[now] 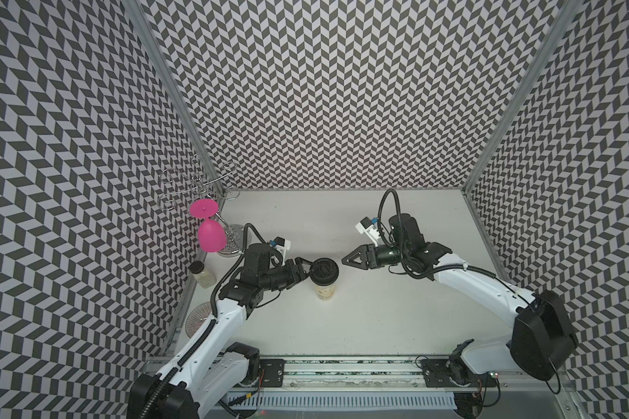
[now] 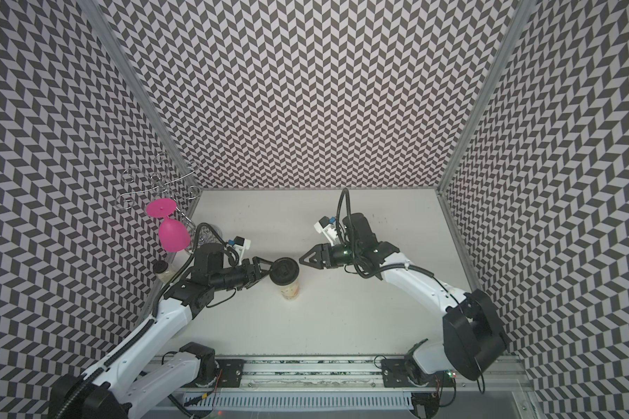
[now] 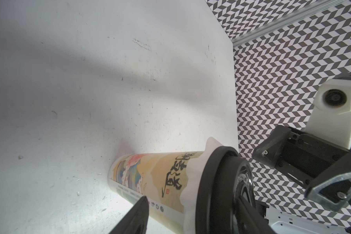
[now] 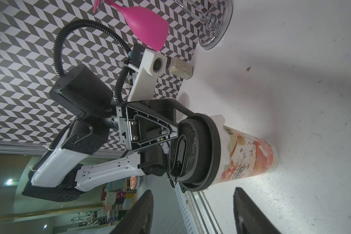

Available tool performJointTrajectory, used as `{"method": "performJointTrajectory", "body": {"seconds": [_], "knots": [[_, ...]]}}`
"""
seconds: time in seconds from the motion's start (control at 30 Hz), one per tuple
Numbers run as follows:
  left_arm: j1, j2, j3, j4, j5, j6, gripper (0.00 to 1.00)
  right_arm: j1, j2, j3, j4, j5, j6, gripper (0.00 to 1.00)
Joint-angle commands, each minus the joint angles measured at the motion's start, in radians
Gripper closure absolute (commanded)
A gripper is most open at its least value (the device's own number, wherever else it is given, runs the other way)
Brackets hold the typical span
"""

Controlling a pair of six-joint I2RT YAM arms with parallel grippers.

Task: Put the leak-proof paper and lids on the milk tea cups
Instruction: Secure the cup lid on the cup, then reset both arms

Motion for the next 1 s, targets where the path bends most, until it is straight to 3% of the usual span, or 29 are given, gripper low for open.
{"method": "performJointTrajectory", "body": {"seconds": [0.0,0.17,0.23,0.3,0.43,0.5,0.53,0.6,0.67,0.73,0.9,0.97], "knots": [[0.025,-0.021,0.078,-0.082,-0.026,0.040,0.28,-0.033,-0.043,0.015,-0.027,0.046,-0.046,0.38],[0.055,-0.050,0.210,-0.154,-0.105,0.112,0.22,-0.127,-0.143,-0.001,-0.116,0.289,-0.141,0.38],[0.055,-0.063,0.241,-0.149,-0.203,0.171,0.22,-0.158,-0.192,-0.023,-0.126,0.474,-0.156,0.37],[0.057,-0.089,0.232,-0.089,-0.390,0.272,0.22,-0.193,-0.253,-0.075,-0.065,0.695,-0.173,0.35],[0.067,-0.147,0.008,0.295,-0.742,0.527,0.23,-0.244,-0.362,-0.280,0.219,1.109,-0.235,0.31],[0.088,-0.133,-0.142,0.570,-0.854,0.659,0.16,-0.279,-0.382,-0.417,0.454,1.240,-0.329,0.29],[0.106,-0.106,-0.201,0.680,-0.899,0.693,0.13,-0.293,-0.379,-0.490,0.588,1.270,-0.384,0.29],[0.171,-0.002,-0.268,0.834,-0.875,0.741,0.13,-0.331,-0.328,-0.609,0.836,1.298,-0.484,0.26],[0.216,0.120,-0.281,0.907,-0.846,0.738,0.13,-0.387,-0.224,-0.629,0.916,1.310,-0.466,0.21],[0.231,0.221,-0.299,1.021,-0.823,0.757,0.13,-0.433,-0.126,-0.594,0.898,1.267,-0.432,0.20],[0.270,0.422,-0.396,1.446,-0.719,0.766,0.11,-0.452,0.045,-0.653,1.234,1.132,-0.534,0.18],[0.299,0.472,-0.382,1.476,-0.647,0.728,0.11,-0.483,0.087,-0.698,1.335,1.052,-0.530,0.18]]}}
